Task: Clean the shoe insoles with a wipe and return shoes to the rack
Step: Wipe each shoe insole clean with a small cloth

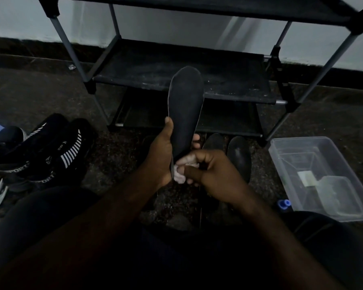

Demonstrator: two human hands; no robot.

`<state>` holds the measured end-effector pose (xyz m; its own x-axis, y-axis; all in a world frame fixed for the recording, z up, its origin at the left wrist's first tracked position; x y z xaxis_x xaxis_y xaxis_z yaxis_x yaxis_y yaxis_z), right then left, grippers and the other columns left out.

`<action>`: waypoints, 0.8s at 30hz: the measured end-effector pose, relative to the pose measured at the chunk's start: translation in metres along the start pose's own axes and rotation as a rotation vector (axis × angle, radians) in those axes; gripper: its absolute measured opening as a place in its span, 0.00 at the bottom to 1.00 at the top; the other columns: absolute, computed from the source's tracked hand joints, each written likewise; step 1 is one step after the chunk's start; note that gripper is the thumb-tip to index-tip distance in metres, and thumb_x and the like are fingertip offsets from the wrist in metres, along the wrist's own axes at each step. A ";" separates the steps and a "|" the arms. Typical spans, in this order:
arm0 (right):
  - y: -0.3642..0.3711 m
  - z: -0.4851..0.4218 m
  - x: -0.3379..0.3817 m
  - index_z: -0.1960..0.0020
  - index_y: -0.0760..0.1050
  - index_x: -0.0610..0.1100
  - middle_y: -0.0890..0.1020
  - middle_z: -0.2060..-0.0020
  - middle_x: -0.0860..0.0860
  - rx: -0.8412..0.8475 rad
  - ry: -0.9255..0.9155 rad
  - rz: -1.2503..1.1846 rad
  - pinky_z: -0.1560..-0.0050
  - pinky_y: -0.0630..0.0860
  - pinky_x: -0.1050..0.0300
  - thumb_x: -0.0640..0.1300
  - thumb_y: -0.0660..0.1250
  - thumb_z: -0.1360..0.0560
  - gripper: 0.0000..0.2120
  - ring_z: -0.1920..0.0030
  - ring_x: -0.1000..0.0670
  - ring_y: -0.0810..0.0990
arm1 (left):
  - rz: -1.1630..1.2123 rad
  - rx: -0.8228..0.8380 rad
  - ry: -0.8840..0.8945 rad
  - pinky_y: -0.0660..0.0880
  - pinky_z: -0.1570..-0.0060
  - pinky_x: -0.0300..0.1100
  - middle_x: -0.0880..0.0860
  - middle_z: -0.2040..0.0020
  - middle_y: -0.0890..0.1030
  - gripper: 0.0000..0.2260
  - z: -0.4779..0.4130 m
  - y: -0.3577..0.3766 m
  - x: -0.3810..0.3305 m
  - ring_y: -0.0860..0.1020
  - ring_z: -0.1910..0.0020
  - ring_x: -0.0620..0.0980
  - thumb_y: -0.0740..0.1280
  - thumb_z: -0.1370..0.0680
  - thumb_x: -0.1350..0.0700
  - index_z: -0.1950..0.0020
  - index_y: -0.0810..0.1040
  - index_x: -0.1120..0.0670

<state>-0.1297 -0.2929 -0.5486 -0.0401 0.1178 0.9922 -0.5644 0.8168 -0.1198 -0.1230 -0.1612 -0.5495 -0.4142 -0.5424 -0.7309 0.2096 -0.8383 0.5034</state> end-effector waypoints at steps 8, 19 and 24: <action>0.009 -0.003 -0.013 0.54 0.82 0.39 0.85 0.65 0.49 -0.138 0.037 0.009 0.64 0.76 0.63 0.34 0.70 0.25 0.03 0.65 0.54 0.82 | -0.063 -0.102 0.010 0.78 0.68 0.41 0.56 0.62 0.84 0.32 -0.008 -0.004 0.016 0.82 0.68 0.52 0.51 0.20 0.35 0.55 0.81 0.62; -0.054 -0.020 -0.020 0.61 0.78 0.33 0.82 0.70 0.43 -0.562 0.146 -0.025 0.66 0.79 0.59 0.29 0.66 0.26 0.06 0.70 0.52 0.81 | -1.178 -0.382 0.196 0.70 0.51 0.44 0.63 0.44 0.80 0.10 -0.021 -0.020 0.024 0.78 0.45 0.62 0.60 0.20 0.60 0.42 0.76 0.60; -0.063 -0.030 -0.051 0.66 0.76 0.39 0.81 0.71 0.43 -0.593 0.266 0.167 0.67 0.80 0.54 0.33 0.66 0.27 0.09 0.71 0.49 0.80 | -1.211 -0.456 0.035 0.71 0.45 0.46 0.64 0.42 0.78 0.11 -0.023 -0.032 0.029 0.77 0.43 0.62 0.61 0.22 0.60 0.41 0.74 0.61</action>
<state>-0.0673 -0.3340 -0.5929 0.1597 0.3427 0.9258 -0.0168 0.9386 -0.3445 -0.1214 -0.1512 -0.5971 -0.5300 0.5749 -0.6234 0.0041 -0.7333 -0.6799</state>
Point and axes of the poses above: each hand's wrist, its own z-axis away from the middle knuckle, its own y-axis out of the palm, x = y × z, the point moved 1 cm from there along -z, towards the middle knuckle
